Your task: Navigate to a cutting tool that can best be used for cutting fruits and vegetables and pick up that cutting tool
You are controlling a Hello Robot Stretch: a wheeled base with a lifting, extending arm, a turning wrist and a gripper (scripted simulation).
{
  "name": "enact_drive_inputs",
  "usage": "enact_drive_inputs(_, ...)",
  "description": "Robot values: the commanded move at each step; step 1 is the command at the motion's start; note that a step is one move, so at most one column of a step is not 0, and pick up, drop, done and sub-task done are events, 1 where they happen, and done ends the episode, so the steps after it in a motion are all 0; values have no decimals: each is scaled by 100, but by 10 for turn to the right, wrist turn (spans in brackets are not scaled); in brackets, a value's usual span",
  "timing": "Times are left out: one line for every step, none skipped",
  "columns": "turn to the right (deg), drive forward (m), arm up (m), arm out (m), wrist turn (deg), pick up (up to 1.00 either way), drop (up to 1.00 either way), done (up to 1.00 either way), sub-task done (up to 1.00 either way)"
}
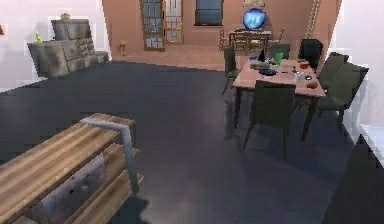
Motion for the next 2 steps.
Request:
enact_drive_inputs(0,0,0,0,60,0,0,0,0)
enact_drive_inputs(0,0,-12,0,0,0,0,0,0)
